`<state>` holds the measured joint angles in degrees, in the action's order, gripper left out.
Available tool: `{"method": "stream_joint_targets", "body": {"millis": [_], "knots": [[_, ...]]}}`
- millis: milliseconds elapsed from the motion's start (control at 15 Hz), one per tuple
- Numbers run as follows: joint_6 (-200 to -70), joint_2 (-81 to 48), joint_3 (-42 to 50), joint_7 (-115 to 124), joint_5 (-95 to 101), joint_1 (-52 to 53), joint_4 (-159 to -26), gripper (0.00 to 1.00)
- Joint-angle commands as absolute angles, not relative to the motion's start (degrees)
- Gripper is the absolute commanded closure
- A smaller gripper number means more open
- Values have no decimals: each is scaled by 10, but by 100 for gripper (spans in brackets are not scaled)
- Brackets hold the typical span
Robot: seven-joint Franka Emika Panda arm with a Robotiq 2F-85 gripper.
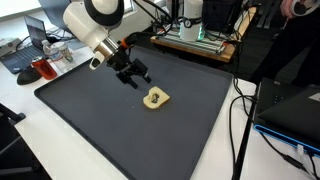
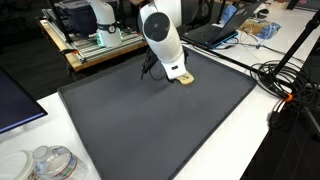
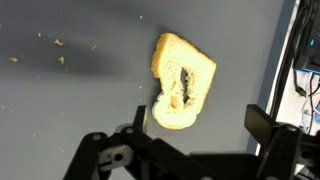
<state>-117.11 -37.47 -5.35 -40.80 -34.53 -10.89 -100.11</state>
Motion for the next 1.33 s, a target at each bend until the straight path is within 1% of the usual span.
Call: {"method": "stream_joint_targets", "body": {"millis": [0, 400, 600, 1000, 1267], "knots": [[-1106, -449, -55, -363, -280, -95, -877, 0], [-966, -540, -86, -404, -178, -82, -708, 0], [-925, -575, -100, -448, -144, -64, -640, 0], [-924, -615, -110, -537, -75, -1, -571, 0], [-923, -613, -82, -505, 6, 65, -564, 0]]}}
